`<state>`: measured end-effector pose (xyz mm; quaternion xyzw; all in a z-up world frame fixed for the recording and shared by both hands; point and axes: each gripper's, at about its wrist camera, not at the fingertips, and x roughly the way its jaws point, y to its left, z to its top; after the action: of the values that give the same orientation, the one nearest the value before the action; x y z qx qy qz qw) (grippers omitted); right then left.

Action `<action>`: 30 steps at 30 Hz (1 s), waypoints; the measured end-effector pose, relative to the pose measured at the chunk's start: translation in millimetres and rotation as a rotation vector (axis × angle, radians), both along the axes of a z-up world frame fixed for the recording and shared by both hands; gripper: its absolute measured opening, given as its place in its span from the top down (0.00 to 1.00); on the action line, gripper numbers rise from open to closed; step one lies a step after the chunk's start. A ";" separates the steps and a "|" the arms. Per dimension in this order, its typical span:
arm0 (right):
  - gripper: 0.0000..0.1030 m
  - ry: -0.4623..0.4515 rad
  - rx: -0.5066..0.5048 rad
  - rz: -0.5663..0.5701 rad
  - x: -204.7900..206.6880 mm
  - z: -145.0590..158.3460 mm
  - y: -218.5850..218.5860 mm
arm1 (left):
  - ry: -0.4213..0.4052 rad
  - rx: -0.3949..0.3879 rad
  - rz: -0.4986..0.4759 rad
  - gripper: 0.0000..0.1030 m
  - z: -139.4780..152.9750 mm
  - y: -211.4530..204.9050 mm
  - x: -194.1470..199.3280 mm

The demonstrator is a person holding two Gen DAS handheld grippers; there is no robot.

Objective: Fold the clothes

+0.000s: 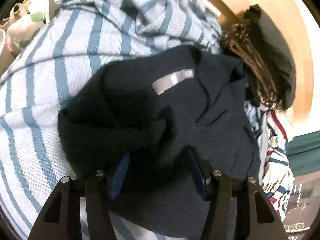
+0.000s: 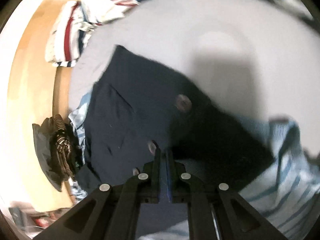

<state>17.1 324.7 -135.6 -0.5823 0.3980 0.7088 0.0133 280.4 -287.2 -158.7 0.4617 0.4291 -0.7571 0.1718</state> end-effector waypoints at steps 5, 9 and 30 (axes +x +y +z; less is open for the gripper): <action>0.66 -0.008 -0.137 -0.029 2.0 -14.8 11.5 | 0.032 -0.036 -0.028 0.42 0.8 8.6 0.6; 0.43 0.158 -0.197 -0.048 58.2 15.0 27.7 | 0.303 0.253 0.108 0.42 11.2 -7.8 49.5; 0.39 0.031 -0.361 0.076 117.8 -76.8 -22.3 | 0.290 0.371 0.287 0.33 -19.5 -16.2 113.6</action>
<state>134.9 302.5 -212.5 -0.5788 0.4965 0.6349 -0.1243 394.0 -303.5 -178.2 0.3065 0.6416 -0.6916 0.1266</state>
